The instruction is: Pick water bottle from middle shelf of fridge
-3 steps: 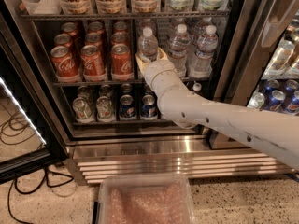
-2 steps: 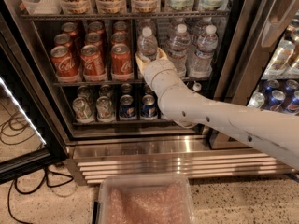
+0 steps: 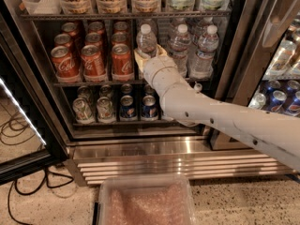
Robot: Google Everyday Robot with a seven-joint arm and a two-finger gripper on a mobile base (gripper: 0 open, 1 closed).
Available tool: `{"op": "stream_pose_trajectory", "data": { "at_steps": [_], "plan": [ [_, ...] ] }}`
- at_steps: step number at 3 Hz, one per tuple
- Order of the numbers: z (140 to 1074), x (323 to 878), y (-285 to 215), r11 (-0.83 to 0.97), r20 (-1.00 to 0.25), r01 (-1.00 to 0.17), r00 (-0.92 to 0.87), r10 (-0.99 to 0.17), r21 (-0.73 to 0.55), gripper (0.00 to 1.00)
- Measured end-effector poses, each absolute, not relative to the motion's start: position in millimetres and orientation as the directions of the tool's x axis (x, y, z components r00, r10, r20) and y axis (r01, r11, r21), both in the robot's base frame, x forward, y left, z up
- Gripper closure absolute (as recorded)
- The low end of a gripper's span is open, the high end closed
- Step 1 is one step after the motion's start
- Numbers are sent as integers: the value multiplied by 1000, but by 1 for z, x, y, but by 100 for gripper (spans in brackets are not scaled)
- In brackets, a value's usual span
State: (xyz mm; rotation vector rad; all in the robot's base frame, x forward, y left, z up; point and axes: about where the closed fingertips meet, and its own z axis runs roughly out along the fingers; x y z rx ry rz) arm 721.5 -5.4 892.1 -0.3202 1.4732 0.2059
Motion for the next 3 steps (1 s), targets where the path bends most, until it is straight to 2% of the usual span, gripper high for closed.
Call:
{"op": "stream_pose_trajectory", "data": {
  "at_steps": [3],
  "plan": [
    [940,704,-10,923,-993,-376,105,-51,-87,100]
  ]
}}
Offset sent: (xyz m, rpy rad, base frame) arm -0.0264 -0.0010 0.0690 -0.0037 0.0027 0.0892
